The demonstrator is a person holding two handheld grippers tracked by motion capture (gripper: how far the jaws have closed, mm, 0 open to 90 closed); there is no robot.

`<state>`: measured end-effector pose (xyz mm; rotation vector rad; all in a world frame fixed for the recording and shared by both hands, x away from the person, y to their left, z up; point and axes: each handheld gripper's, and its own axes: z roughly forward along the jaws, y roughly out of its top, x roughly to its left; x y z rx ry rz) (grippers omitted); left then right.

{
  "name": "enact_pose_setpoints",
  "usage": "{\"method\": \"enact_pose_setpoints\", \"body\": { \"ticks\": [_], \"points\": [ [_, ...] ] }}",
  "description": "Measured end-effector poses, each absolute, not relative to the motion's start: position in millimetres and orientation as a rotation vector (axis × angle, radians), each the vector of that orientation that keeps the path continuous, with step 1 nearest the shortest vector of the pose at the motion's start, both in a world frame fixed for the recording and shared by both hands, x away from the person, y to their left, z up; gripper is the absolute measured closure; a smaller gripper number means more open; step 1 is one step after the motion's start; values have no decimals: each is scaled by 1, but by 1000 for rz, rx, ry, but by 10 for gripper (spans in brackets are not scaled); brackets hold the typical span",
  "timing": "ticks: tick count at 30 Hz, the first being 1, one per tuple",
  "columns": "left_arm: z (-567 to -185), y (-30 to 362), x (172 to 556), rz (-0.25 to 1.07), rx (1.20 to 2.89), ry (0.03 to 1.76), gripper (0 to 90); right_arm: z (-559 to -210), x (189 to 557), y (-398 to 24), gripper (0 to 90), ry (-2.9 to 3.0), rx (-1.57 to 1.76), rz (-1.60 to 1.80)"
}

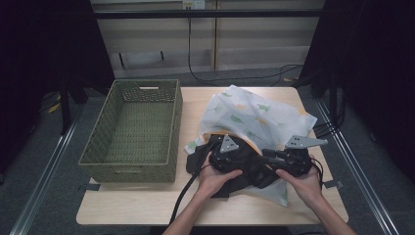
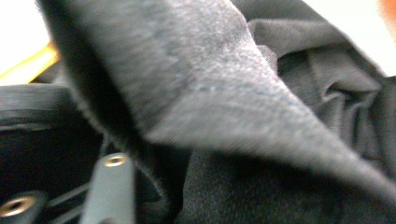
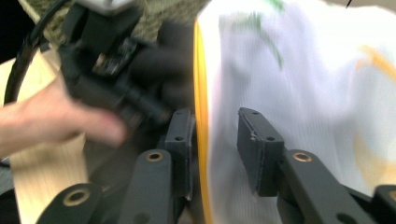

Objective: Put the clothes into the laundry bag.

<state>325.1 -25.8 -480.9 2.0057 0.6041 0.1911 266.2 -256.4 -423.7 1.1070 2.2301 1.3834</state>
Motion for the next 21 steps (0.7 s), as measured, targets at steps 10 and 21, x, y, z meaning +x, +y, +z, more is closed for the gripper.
{"method": "enact_pose_setpoints", "body": {
  "ticks": [10, 21],
  "points": [
    [-457, 0, 299, 179, 1965, 475, 199, -407, 286, -237, 886, 2218, 1037, 1367],
    [-471, 38, 304, 87, 2051, 485, 48, -414, 288, -239, 889, 2218, 1063, 1412]
  ]
}}
